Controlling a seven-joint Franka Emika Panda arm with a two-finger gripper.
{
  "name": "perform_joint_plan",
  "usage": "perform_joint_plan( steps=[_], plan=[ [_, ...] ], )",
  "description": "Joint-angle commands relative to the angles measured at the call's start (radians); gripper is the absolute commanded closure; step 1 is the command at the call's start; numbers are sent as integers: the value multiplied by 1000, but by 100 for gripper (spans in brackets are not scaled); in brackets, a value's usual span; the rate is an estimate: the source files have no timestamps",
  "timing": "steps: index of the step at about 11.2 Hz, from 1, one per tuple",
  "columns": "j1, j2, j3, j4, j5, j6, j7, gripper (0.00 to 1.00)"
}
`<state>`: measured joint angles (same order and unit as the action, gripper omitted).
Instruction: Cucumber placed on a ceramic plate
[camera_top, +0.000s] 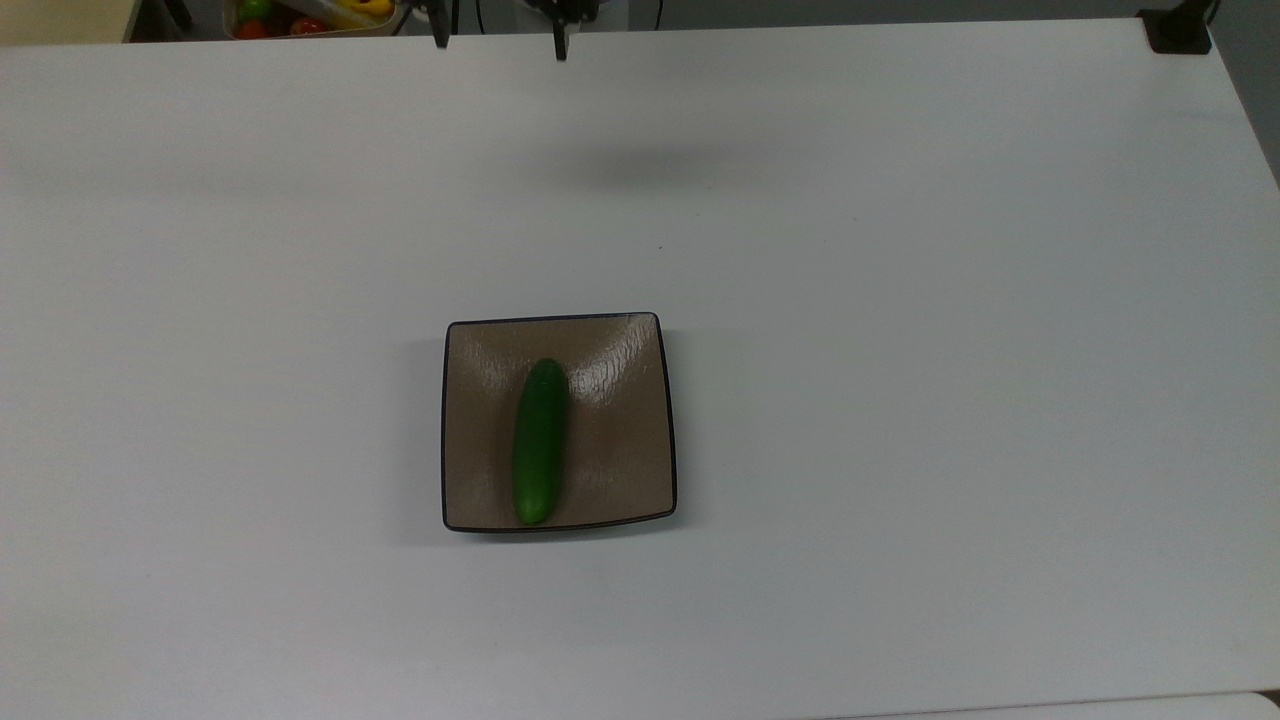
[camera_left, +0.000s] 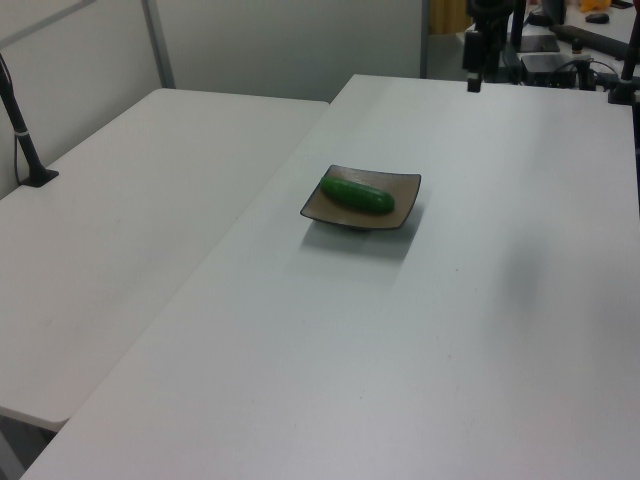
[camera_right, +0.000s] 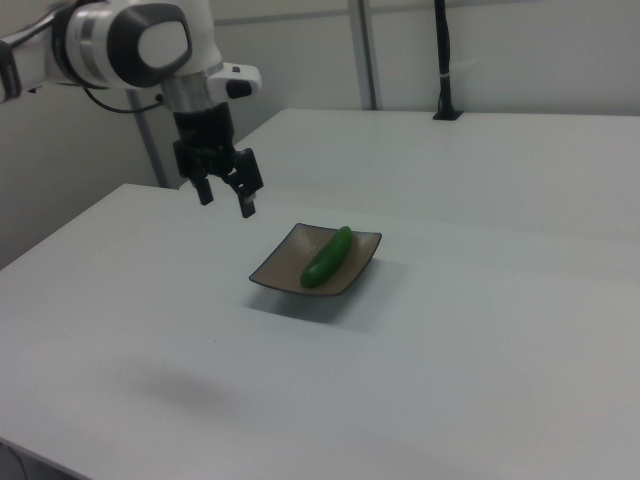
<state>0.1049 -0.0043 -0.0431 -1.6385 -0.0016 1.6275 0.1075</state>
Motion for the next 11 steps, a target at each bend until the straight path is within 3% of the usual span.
perform_joint_plan(
  steps=[1, 3, 7, 11],
  plan=[
    [-4, -63, 5, -40, 17, -86, 11, 0],
    [2, -62, 9, -38, 17, -71, -8, 0],
    [1, -57, 29, -41, 17, 3, -224, 0],
    [10, -56, 29, -49, 17, 20, -269, 0]
  ],
)
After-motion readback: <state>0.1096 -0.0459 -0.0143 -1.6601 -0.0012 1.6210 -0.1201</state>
